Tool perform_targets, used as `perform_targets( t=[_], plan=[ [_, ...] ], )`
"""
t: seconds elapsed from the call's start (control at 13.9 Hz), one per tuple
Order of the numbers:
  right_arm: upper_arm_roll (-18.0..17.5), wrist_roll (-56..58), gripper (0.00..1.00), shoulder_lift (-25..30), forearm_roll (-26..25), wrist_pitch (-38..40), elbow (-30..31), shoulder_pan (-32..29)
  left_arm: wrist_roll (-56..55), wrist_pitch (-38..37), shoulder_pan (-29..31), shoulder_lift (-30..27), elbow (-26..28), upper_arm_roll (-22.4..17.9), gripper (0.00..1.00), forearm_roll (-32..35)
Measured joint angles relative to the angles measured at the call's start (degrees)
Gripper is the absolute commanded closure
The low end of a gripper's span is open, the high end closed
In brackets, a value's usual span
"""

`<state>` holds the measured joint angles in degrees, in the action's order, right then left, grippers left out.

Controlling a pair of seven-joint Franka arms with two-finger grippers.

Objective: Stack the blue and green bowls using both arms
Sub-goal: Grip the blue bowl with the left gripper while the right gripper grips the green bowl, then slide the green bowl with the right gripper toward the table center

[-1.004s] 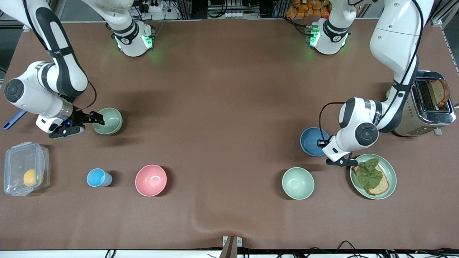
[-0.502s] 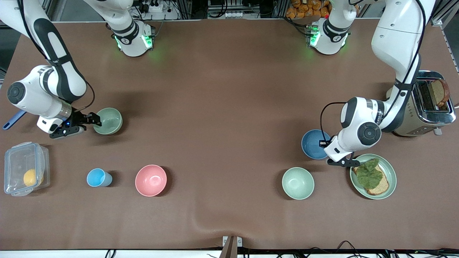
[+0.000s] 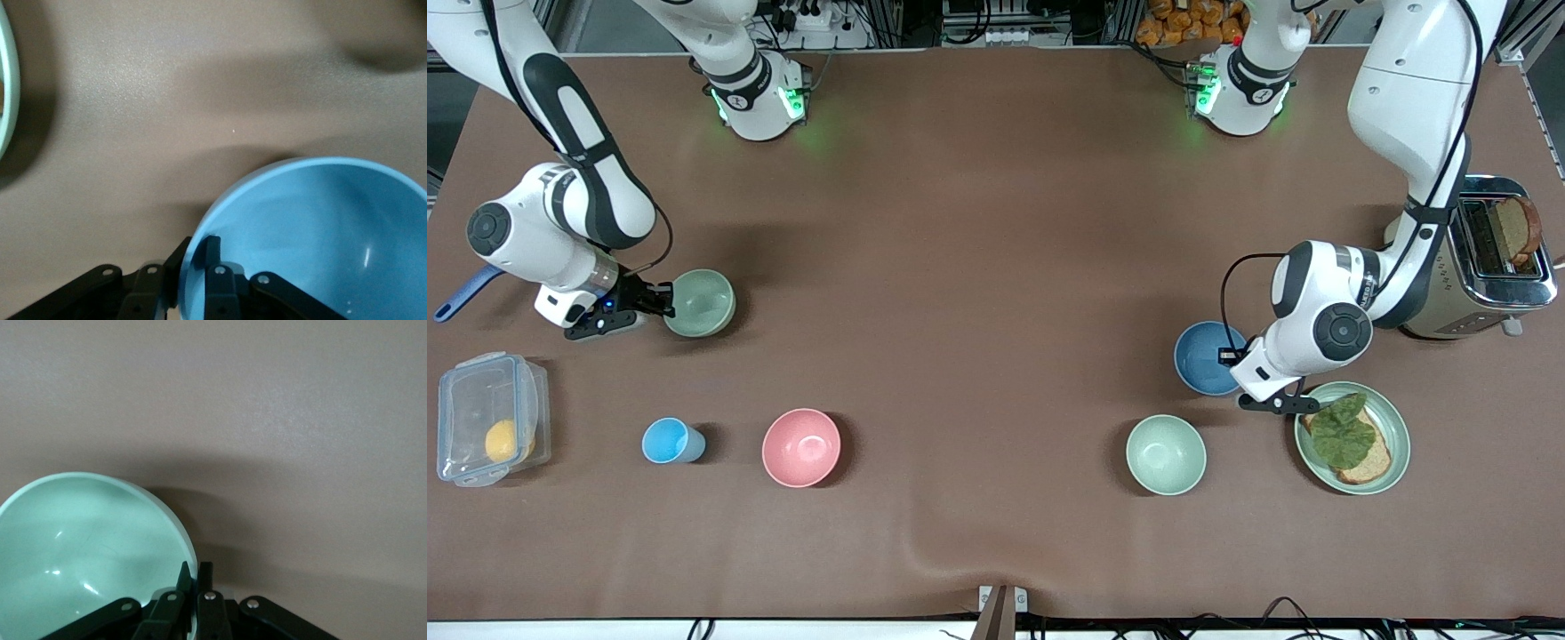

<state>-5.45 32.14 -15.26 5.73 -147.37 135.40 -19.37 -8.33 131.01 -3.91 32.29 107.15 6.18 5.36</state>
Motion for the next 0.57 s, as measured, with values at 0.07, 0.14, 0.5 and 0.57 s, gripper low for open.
perform_targets(
  t=[0.07, 0.14, 0.5, 0.57],
  plan=[
    [-0.24, -0.03, 1.00, 0.26, 0.44, 1.61, -0.31, 0.06, 0.00, 0.00, 0.00, 0.00, -0.02, 0.00, 1.00, 0.00],
    [-0.46, -0.22, 1.00, 0.75, 1.82, 4.30, -1.05, 0.41, 0.00, 0.00, 0.00, 0.00, -0.03, 0.00, 1.00, 0.00],
    [-0.94, -13.33, 1.00, 7.94, 5.40, 15.62, -4.39, 8.86, 0.00, 0.00, 0.00, 0.00, -0.07, 0.00, 1.00, 0.00],
    [-1.03, -16.77, 1.00, 9.22, 5.45, 16.56, -4.37, 10.97, 0.00, 0.00, 0.00, 0.00, -0.07, 0.00, 1.00, 0.00]
  ],
)
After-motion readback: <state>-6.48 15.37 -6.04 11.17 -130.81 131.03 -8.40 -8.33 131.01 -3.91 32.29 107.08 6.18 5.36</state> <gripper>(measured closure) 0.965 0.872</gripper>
